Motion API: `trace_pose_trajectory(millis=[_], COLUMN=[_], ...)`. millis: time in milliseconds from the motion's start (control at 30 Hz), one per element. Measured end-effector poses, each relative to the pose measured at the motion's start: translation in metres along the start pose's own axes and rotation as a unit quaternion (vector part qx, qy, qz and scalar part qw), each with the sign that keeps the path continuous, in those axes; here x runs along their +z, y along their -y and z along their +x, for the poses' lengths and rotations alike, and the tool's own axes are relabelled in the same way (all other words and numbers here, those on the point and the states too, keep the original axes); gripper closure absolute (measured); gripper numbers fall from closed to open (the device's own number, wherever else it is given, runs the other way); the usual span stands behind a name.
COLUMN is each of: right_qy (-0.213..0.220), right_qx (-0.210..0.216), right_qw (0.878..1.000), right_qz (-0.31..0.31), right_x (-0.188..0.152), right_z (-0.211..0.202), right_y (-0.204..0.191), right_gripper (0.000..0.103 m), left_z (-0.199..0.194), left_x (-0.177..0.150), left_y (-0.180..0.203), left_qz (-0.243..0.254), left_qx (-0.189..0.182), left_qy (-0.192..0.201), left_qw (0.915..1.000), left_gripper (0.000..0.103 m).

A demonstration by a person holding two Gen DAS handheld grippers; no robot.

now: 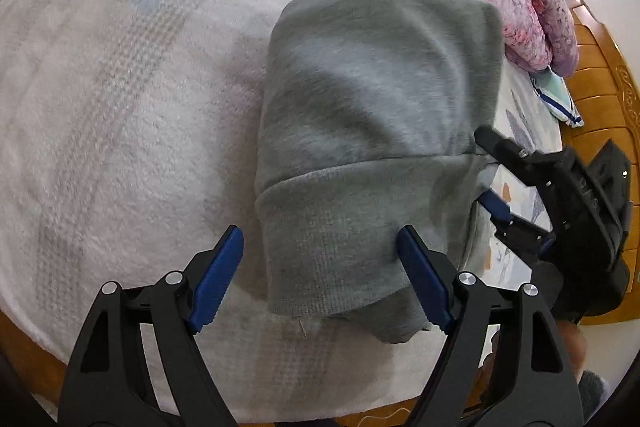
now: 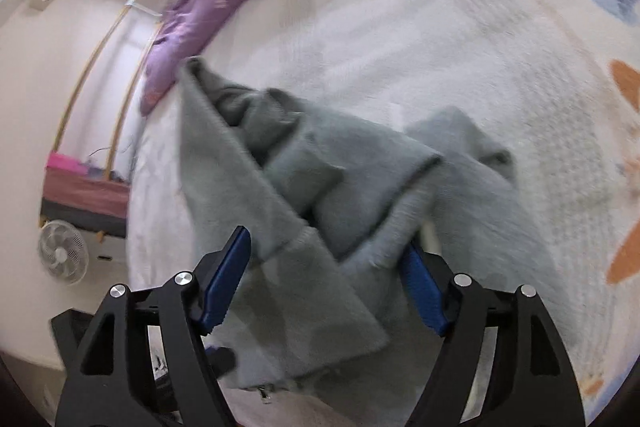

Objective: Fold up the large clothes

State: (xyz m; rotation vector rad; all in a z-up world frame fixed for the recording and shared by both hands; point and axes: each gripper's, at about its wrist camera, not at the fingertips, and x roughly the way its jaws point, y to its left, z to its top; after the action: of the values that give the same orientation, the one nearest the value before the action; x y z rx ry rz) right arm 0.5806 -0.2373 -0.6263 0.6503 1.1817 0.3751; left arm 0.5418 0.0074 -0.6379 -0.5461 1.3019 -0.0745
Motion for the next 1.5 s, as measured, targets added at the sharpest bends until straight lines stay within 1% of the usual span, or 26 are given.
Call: trace_pose_trajectory(millis=[67, 100, 133, 167, 200, 333, 433, 500, 567, 700, 733, 767, 800, 867, 900, 967, 1033, 1067, 1100, 1133, 1167, 1200, 1267, 1333, 1400, 1500], right_qy=[-0.002, -0.003, -0.008, -0.012, -0.01, 0.024, 0.046, 0.042, 0.037, 0.033, 0.021, 0.01, 0.001, -0.012, -0.009, 0.004, 0.013, 0.01, 0.002, -0.01, -0.021, -0.031, -0.037, -0.032, -0.026, -0.028], right_qx=[-0.015, -0.025, -0.037, -0.037, -0.036, 0.002, 0.019, 0.023, 0.019, -0.032, -0.038, -0.039, -0.035, -0.018, -0.021, -0.011, -0.007, 0.01, 0.022, 0.037, 0.054, 0.072, 0.069, 0.085, 0.103, 0.093], right_qw=[1.0, 0.999, 0.998, 0.998, 0.998, 0.999, 0.999, 0.999, 0.997, 0.989, 0.986, 0.984, 0.982, 0.978, 0.977, 0.977, 0.972, 0.969, 0.967, 0.965, 0.962, 0.958, 0.958, 0.956, 0.955, 0.963], right_qz=[-0.024, -0.036, -0.051, -0.055, -0.051, -0.032, -0.006, 0.026, 0.064, 0.142, 0.162, 0.174, 0.188, 0.206, 0.211, 0.215, 0.234, 0.247, 0.254, 0.261, 0.268, 0.277, 0.276, 0.28, 0.277, 0.252], right_x=[-0.001, -0.002, -0.004, -0.006, -0.008, -0.007, -0.015, -0.023, -0.034, -0.058, -0.061, -0.063, -0.064, -0.061, -0.059, -0.059, -0.062, -0.067, -0.07, -0.073, -0.074, -0.075, -0.075, -0.07, -0.06, -0.044], right_z=[0.007, 0.011, 0.016, 0.018, 0.017, -0.014, -0.053, -0.066, -0.077, -0.078, -0.071, -0.064, -0.056, -0.046, -0.048, -0.056, -0.061, -0.06, -0.057, -0.05, -0.043, -0.033, -0.025, -0.019, -0.012, 0.0], right_y=[-0.011, -0.015, -0.02, -0.02, -0.02, -0.019, -0.012, -0.002, 0.017, 0.066, 0.081, 0.091, 0.101, 0.111, 0.111, 0.109, 0.11, 0.114, 0.118, 0.121, 0.123, 0.125, 0.132, 0.134, 0.129, 0.119], right_gripper=[0.035, 0.05, 0.073, 0.083, 0.087, 0.09, 0.09, 0.09, 0.09, 0.09, 0.089, 0.088, 0.084, 0.07, 0.06, 0.051, 0.035, 0.034, 0.033, 0.03, 0.029, 0.027, 0.022, 0.01, 0.01, 0.01], left_z=[0.001, 0.001, 0.0, -0.002, -0.006, -0.029, -0.034, -0.031, -0.022, 0.001, 0.01, 0.014, 0.02, 0.027, 0.028, 0.022, 0.012, 0.011, 0.014, 0.023, 0.03, 0.039, 0.048, 0.053, 0.056, 0.061], left_x=[0.0, 0.0, 0.001, 0.001, 0.002, 0.008, 0.015, 0.016, 0.015, 0.009, 0.005, 0.001, -0.002, -0.004, -0.003, 0.0, -0.003, -0.004, -0.006, -0.008, -0.009, -0.01, -0.009, -0.007, -0.004, 0.001], left_y=[-0.005, -0.006, -0.007, -0.007, -0.009, -0.013, -0.013, -0.011, -0.008, 0.003, 0.007, 0.01, 0.013, 0.017, 0.016, 0.013, 0.011, 0.014, 0.017, 0.019, 0.018, 0.013, 0.01, 0.01, 0.011, 0.014], left_qz=[-0.005, -0.005, -0.004, -0.004, -0.008, -0.021, -0.03, -0.027, -0.025, -0.022, -0.012, -0.006, 0.0, 0.009, 0.006, -0.012, -0.017, -0.006, 0.007, 0.019, 0.015, -0.004, -0.017, -0.017, -0.011, -0.01], left_qx=[-0.007, -0.011, -0.013, -0.012, -0.019, -0.036, -0.04, -0.037, -0.033, -0.033, -0.037, -0.034, -0.031, -0.017, -0.013, -0.034, -0.077, -0.073, -0.058, -0.045, -0.045, -0.052, -0.056, -0.054, -0.054, -0.052], left_qy=[-0.006, -0.005, -0.005, -0.004, 0.001, 0.038, 0.041, 0.039, 0.026, -0.006, -0.018, -0.022, -0.027, -0.023, -0.02, -0.015, -0.008, -0.006, -0.01, -0.023, -0.034, -0.043, -0.049, -0.056, -0.059, -0.06], left_qw=[0.9999, 0.9999, 0.9999, 0.9999, 0.9998, 0.9984, 0.9979, 0.9982, 0.9988, 0.9992, 0.9991, 0.9992, 0.9992, 0.9996, 0.9997, 0.9992, 0.9968, 0.9973, 0.9982, 0.9985, 0.9983, 0.9977, 0.9971, 0.9968, 0.9967, 0.9968], left_gripper=[0.023, 0.023, 0.023, 0.023, 0.023, 0.022, 0.02, 0.02, 0.02, 0.019, 0.015, 0.015, 0.015, 0.015, 0.015, 0.015, 0.015, 0.015, 0.015, 0.015, 0.015, 0.015, 0.015, 0.014, 0.013, 0.011])
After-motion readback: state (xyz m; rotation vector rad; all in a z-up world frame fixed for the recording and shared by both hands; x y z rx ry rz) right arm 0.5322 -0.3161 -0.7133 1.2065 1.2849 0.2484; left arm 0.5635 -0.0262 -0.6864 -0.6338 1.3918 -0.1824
